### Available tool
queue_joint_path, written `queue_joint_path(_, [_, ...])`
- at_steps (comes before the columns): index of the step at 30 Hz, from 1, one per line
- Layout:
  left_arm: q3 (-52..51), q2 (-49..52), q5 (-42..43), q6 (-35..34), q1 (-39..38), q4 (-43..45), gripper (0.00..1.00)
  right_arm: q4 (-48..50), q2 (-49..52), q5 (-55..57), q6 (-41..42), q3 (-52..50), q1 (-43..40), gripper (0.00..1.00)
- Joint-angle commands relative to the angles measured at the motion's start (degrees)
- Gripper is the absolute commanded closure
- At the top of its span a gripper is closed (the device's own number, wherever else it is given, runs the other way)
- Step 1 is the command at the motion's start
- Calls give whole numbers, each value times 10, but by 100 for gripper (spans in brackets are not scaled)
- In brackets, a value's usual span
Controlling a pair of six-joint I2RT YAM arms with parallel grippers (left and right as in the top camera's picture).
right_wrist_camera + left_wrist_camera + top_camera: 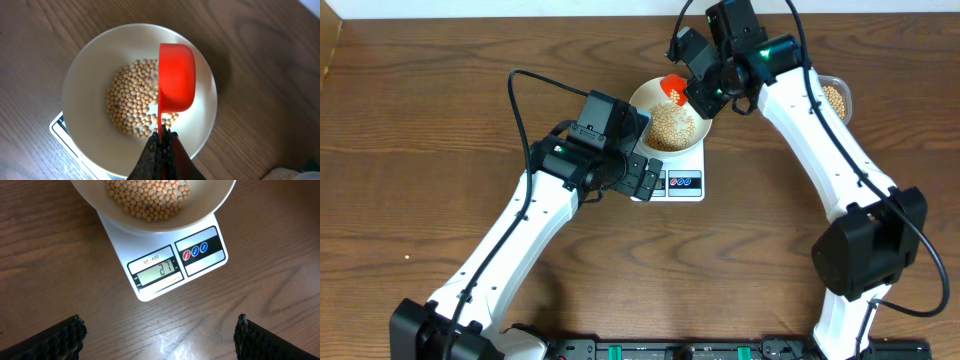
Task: Scoop item into bowl and weigh 50g on scale
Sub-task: 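Tilt the scoop with the right gripper, pouring soybeans into the bowl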
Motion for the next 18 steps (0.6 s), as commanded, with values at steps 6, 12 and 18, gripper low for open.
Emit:
queue_joint_path(6, [-6,5,-7,1,1,0,3,-15,-51,4,-77,17,9,99])
queue_joint_path(12, [-6,5,-7,1,1,0,4,-22,-56,4,-103,17,16,99])
queue_joint_path(18, [-6,5,-7,1,1,0,4,-19,-59,4,-72,18,9,99])
